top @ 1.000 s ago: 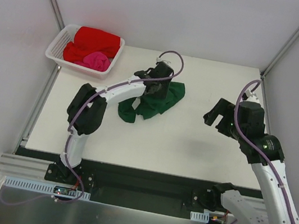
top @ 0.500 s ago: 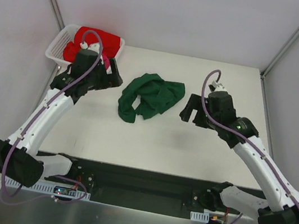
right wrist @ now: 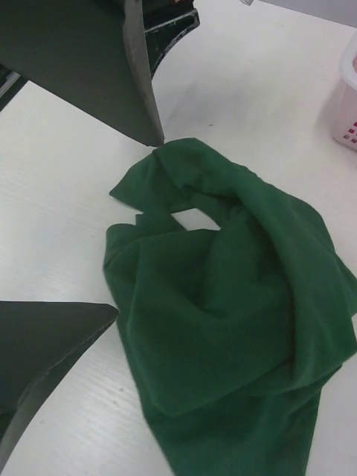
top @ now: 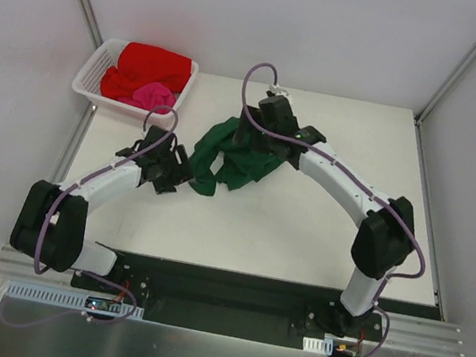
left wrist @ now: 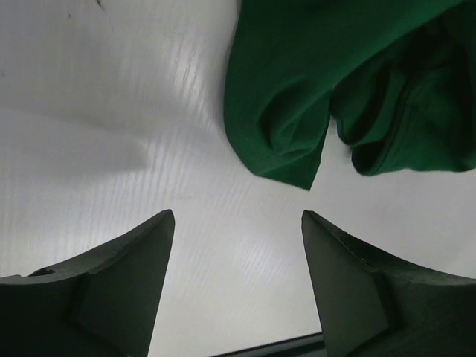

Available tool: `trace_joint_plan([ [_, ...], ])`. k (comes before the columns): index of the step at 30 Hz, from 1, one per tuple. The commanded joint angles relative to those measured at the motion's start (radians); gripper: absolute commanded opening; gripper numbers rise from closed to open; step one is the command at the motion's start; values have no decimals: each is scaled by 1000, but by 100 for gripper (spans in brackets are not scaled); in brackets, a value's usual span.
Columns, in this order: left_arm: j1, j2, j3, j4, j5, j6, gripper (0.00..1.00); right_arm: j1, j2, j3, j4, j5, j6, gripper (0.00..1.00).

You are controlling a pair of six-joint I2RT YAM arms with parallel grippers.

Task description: Fold and stack the t-shirts

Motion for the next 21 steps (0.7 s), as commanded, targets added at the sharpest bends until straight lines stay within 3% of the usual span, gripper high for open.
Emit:
trace_joint_plan([
  [1,-41,55,2,190,-90,-91,68,39,47,123,11,50,41,96],
  [3,-53,98,7,192,-169,-149,65,39,41,108,10,63,64,96],
  [8,-64,201,5,273,-206,-240,63,33,-23,64,-16,102,23,96],
  [14,-86,322,82,315,-207,-273,29,15,-73,39,-68,128,-22,96],
  [18,-58,289,117,310,-199,-180,0,-21,-99,41,-105,90,-19,96],
  [21,17,152,140,269,-161,8,0,-24,-151,7,-116,88,-32,96],
])
